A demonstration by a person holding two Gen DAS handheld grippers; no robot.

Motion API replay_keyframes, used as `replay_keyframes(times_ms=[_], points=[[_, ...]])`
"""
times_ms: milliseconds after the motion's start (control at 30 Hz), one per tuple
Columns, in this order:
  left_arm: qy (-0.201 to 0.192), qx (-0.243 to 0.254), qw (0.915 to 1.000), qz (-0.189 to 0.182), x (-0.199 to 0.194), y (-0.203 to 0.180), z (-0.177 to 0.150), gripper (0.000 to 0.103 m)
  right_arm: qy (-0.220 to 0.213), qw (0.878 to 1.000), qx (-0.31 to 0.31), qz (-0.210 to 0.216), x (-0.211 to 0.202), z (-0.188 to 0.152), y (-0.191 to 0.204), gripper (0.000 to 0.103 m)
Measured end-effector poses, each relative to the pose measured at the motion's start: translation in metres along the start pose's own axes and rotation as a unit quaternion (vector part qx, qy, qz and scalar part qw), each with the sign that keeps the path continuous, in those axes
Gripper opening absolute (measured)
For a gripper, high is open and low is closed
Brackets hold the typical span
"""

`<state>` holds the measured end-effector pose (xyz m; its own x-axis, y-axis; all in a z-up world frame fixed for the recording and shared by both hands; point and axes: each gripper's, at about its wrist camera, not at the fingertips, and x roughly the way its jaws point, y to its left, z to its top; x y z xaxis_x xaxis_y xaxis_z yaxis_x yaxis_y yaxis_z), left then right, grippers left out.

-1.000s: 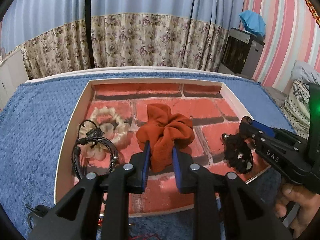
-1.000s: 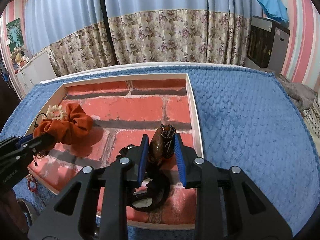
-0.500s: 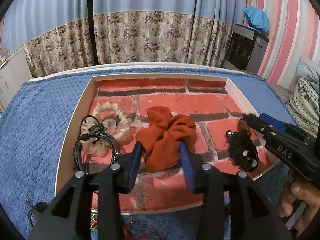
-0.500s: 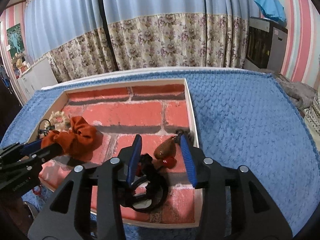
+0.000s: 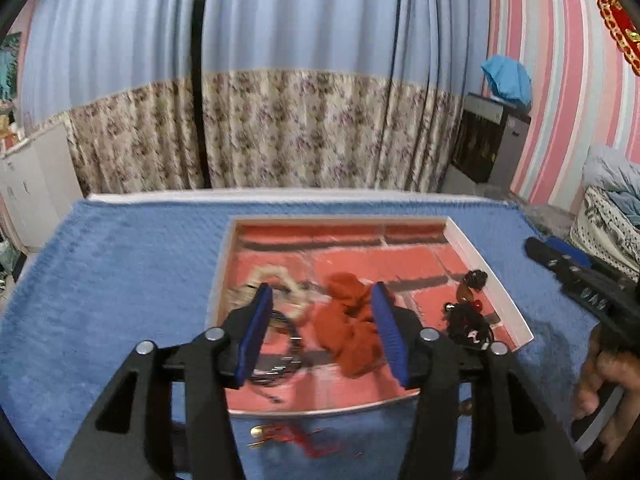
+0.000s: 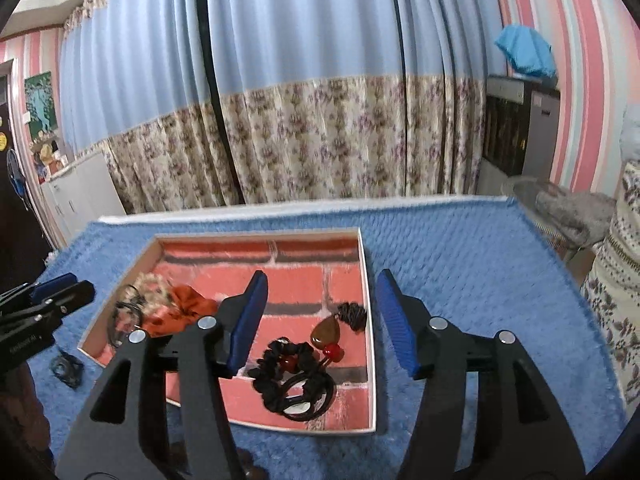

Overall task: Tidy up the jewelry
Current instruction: 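Withdraw both open tools toward the white-strap watch and large bead bracelet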

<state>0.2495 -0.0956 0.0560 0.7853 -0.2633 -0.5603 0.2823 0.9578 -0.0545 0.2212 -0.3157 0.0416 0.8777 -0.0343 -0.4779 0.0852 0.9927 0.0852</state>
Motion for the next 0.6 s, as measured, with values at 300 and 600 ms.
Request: replay_keyframes(times_ms=[300, 600], points=[[-0.054, -0.008, 0.9969, 0.058, -0.077, 0.069, -0.048, 0.054, -0.028, 1.000, -0.004, 0.007, -0.071, -0.031, 0.000, 0.068], [-0.022, -0.042, 0.9978, 0.047, -0.098, 0.088, -0.111, 0.054, 0.029, 0.999, 0.019, 0.012, -0.086, -0.104, 0.008, 0.068]])
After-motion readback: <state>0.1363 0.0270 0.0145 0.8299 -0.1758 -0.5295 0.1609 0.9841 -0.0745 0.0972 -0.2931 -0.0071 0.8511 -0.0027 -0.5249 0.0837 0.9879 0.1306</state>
